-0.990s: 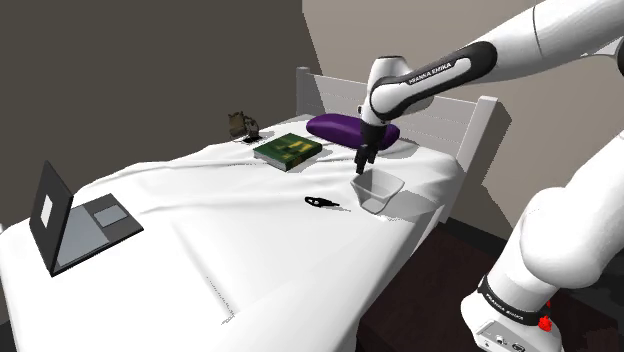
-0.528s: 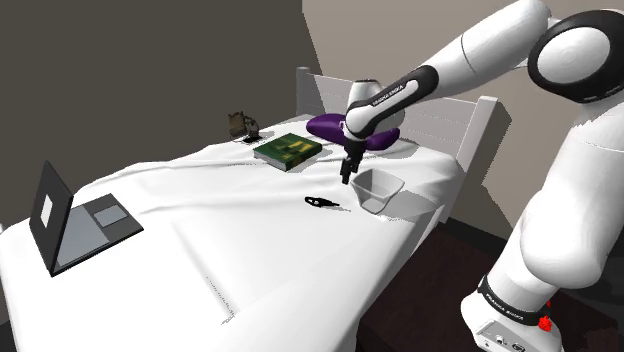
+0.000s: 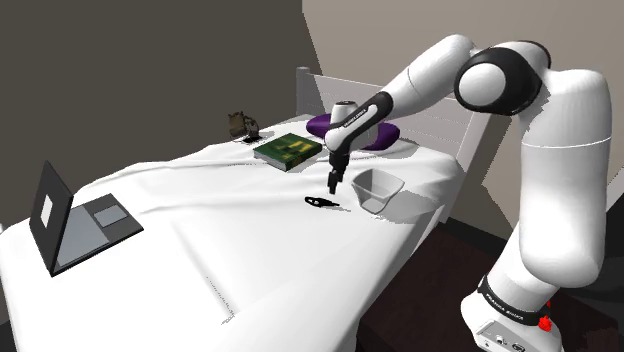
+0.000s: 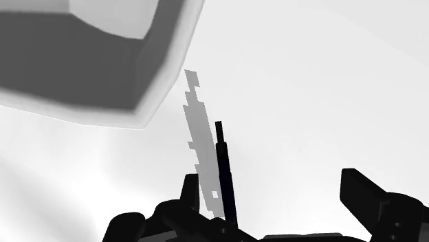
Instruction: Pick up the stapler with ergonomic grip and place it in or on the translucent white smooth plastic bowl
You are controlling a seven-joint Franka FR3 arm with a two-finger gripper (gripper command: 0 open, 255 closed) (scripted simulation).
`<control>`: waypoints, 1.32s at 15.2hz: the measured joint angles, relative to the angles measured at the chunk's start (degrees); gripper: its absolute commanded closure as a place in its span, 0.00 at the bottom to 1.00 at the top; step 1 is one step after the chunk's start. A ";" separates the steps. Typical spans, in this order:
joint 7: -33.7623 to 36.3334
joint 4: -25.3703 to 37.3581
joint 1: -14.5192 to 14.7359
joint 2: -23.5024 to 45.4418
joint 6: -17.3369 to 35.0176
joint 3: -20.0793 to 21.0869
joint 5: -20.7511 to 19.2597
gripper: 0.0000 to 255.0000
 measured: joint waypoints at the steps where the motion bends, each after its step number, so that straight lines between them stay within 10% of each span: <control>1: -0.58 1.60 -0.11 2.26 0.57 0.34 0.18 0.00; 8: -4.35 15.55 -1.54 17.36 1.18 2.17 0.39 0.00; 20: -4.90 17.79 -2.00 22.66 4.22 2.82 0.87 0.00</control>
